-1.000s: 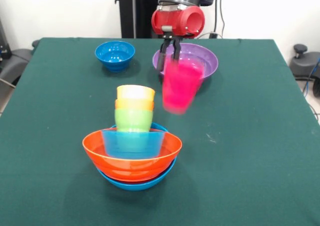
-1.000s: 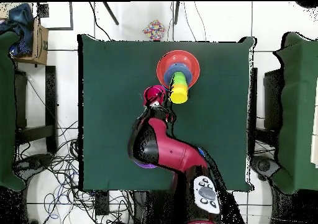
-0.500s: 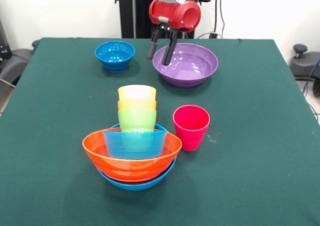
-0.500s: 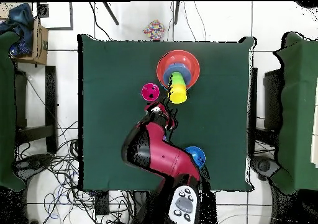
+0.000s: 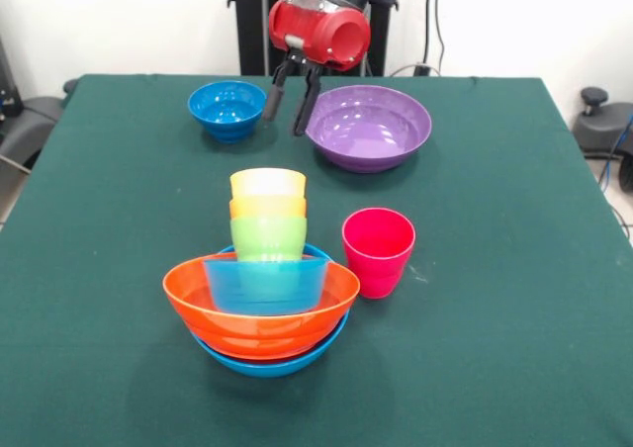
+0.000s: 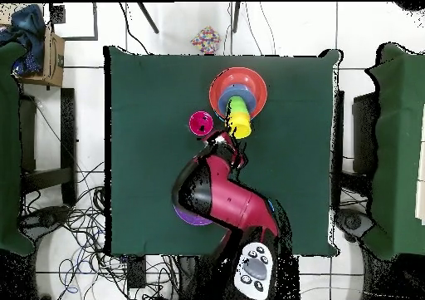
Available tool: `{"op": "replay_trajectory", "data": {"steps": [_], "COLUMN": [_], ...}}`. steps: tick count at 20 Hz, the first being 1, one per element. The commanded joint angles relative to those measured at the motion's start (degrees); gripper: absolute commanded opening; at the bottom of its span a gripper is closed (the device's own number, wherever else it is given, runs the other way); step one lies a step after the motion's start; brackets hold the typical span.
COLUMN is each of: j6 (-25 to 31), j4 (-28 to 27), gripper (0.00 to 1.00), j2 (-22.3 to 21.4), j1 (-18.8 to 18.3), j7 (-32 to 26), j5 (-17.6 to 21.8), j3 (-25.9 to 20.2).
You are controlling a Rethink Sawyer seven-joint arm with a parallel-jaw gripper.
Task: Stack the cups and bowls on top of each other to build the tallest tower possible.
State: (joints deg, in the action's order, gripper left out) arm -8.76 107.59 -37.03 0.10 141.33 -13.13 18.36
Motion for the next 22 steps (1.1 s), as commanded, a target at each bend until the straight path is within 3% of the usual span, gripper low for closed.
{"op": "replay_trajectory", "data": {"steps": [1, 4, 11, 14, 22], "j6": [33.4, 46.1, 65.3, 65.3, 55.8], "j4": [-12.9, -15.3, -15.9, -15.5, -10.6], "gripper": [1.00, 1.00, 1.00, 1.00, 1.00], "j2": [3.8, 1.2, -4.4, -4.8, -4.7], "j1": [8.1, 7.5, 7.6, 7.8, 10.2], "j7": [-0.4, 2.4, 7.1, 7.7, 9.1], "j5": [-0.1, 1.1, -0.1, -1.0, 0.8], "j3": [3.8, 2.0, -0.1, -0.4, 1.9]}}
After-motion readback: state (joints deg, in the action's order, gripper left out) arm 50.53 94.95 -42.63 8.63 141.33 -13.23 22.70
